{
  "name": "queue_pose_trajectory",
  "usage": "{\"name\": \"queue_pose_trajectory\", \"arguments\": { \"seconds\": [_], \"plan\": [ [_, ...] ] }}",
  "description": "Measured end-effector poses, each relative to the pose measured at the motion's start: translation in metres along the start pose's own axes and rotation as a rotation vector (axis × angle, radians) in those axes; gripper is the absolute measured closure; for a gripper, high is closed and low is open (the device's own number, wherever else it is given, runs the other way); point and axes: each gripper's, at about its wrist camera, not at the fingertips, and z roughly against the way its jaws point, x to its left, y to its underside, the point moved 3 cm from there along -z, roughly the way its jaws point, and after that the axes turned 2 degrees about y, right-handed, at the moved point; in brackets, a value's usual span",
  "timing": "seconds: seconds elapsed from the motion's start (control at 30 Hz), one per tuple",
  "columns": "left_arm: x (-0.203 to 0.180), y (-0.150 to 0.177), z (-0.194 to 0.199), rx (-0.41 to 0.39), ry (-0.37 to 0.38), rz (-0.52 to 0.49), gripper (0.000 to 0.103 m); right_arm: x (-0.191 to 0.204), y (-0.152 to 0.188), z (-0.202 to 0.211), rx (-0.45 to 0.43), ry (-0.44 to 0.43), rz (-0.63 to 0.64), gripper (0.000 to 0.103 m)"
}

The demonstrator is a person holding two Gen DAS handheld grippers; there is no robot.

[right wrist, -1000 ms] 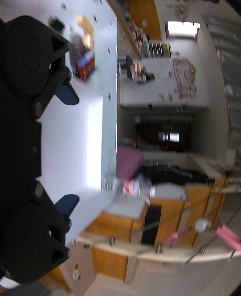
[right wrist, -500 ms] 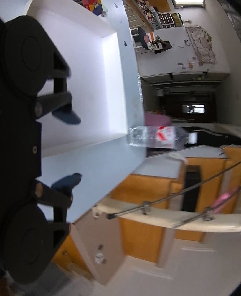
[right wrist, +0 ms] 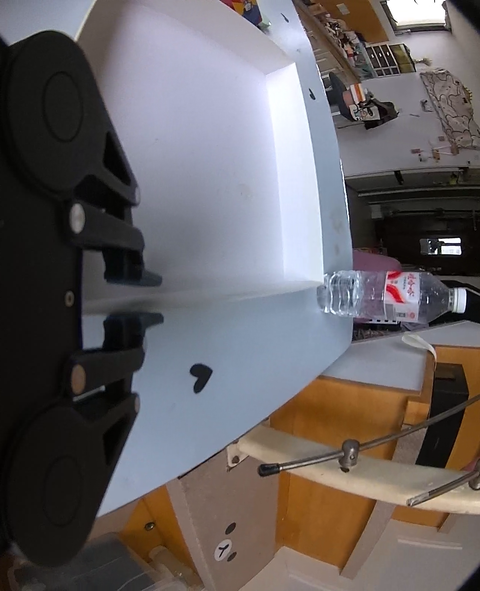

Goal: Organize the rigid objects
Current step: 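Move the left tool to the black charger and close on it, then carry the black charger into the white tray and release it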

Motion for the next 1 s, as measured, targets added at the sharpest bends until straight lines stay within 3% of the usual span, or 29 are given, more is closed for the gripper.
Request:
{"name": "queue_pose_trajectory", "arguments": {
  "seconds": [0.2, 0.43, 0.73, 0.9, 1.0],
  "plan": [
    [-0.001, -0.006, -0.004, -0.012, 0.021, -0.005, 0.004, -0.006, -0.002, -0.008, 0.042, -0.036, -0.003, 0.097],
    [0.003, -0.02, -0.026, 0.0, 0.057, -0.017, 0.023, -0.007, 0.002, -0.018, 0.055, -0.047, -0.008, 0.096],
    [-0.012, -0.031, -0.071, 0.055, 0.081, -0.114, 0.025, -0.007, 0.002, -0.019, 0.056, -0.051, -0.013, 0.097],
    [-0.015, -0.032, -0.088, 0.083, 0.096, -0.125, 0.04, -0.006, 0.001, -0.02, 0.059, -0.043, -0.005, 0.097],
    [-0.017, -0.032, -0.087, 0.078, 0.122, -0.12, 0.057, -0.005, 0.003, -0.019, 0.057, -0.044, -0.003, 0.096]
  ]
}}
